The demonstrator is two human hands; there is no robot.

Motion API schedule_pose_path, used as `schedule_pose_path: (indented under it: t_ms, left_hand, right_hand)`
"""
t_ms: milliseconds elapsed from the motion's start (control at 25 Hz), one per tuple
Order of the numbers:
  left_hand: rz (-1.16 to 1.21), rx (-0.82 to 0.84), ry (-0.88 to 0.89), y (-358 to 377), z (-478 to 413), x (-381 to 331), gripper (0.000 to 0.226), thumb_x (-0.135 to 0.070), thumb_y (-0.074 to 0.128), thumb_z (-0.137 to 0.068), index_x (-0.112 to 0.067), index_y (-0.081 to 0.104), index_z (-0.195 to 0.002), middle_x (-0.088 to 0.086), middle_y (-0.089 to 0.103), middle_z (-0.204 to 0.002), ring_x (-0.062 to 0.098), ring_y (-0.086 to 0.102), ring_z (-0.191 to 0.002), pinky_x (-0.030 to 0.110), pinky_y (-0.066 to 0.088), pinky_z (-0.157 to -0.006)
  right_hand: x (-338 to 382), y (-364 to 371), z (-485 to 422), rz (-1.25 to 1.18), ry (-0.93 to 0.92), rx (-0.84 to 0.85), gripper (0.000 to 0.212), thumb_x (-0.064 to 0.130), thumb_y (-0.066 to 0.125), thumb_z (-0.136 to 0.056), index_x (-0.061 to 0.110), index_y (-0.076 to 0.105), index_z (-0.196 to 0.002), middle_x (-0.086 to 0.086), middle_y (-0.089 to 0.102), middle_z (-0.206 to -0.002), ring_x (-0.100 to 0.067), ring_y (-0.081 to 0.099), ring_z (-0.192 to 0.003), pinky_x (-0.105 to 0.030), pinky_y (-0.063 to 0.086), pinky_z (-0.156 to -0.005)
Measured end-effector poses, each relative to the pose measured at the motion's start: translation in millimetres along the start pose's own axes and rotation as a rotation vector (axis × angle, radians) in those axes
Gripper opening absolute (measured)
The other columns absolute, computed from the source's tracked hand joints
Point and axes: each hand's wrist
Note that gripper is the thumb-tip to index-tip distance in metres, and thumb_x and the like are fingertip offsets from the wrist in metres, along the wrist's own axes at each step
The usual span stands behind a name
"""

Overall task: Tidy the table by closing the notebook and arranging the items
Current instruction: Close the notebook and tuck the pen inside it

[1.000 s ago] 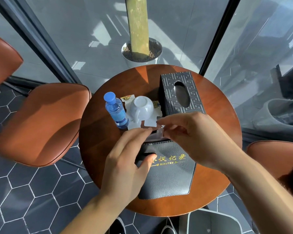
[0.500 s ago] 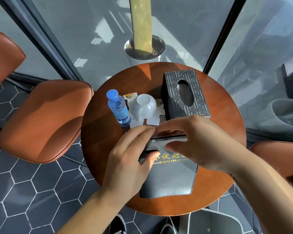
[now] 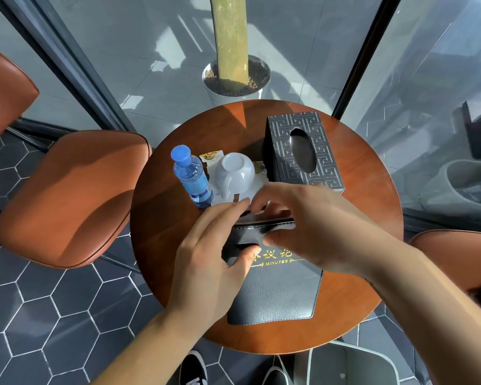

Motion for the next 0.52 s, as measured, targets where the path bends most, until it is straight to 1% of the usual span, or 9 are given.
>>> schedule_pose_path:
  t_ms: [160,280,360,440,520]
  left_hand:
    - [-0.001,-0.010,0.013,1.2,-0.8,-0.1,0.058,-0.006,0.083,-0.070,-0.008,0.063,-0.125,0.005,0.065,-0.119,0.011,0.058,-0.114,0.015,0.041,-0.101]
    - [0.032,-0.005,-0.010,3.4,-0.8,-0.3,0.060,-0.008,0.083,-0.070,-0.011,0.062,-0.127,0.002,0.064,-0.121,0.008,0.058,-0.117,0.016,0.042,-0.101]
    - [0.099,0.002,-0.073,5.0,-0.5,1.5,0.064,-0.012,0.082,-0.070,-0.017,0.060,-0.129,-0.004,0.064,-0.123,0.010,0.060,-0.117,0.022,0.048,-0.099]
    - [0.195,0.026,-0.166,6.2,-1.0,2.7,0.068,-0.013,0.082,-0.069,-0.025,0.058,-0.131,-0.008,0.065,-0.123,0.013,0.062,-0.117,0.029,0.053,-0.096]
    - [0.267,0.053,-0.253,7.8,-3.5,4.0,0.068,-0.011,0.083,-0.068,-0.033,0.057,-0.127,-0.009,0.067,-0.121,0.015,0.064,-0.115,0.034,0.055,-0.095]
  right_hand:
    - [0.8,7.8,3.6,-0.033,-0.030,-0.054,0.025,0.027,0.073,-0.085,0.038,0.063,-0.105,0.010,0.075,-0.101,-0.016,0.066,-0.095,-0.037,0.051,-0.081]
    - [-1.6,5.9,-1.3,-0.032,-0.001,-0.030,0.025,0.026,0.074,-0.084,0.036,0.065,-0.104,0.010,0.074,-0.101,-0.015,0.067,-0.090,-0.036,0.052,-0.080]
    - [-2.9,5.2,-4.0,-0.047,0.001,-0.025,0.025,0.023,0.074,-0.083,0.035,0.067,-0.103,0.011,0.074,-0.099,-0.014,0.067,-0.086,-0.035,0.052,-0.079]
    - [-4.1,7.0,-4.2,-0.044,-0.006,-0.023,0.025,0.023,0.073,-0.083,0.035,0.067,-0.104,0.012,0.073,-0.099,-0.015,0.065,-0.091,-0.035,0.051,-0.082]
    - [-7.1,10.3,-2.9,-0.003,-0.031,-0.054,0.025,0.028,0.073,-0.084,0.036,0.067,-0.107,0.016,0.070,-0.097,-0.016,0.063,-0.096,-0.036,0.050,-0.083]
Point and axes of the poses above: each hand's wrist, its own z-axis away from the middle knuckle, its own y-axis out of the palm, x = y × z
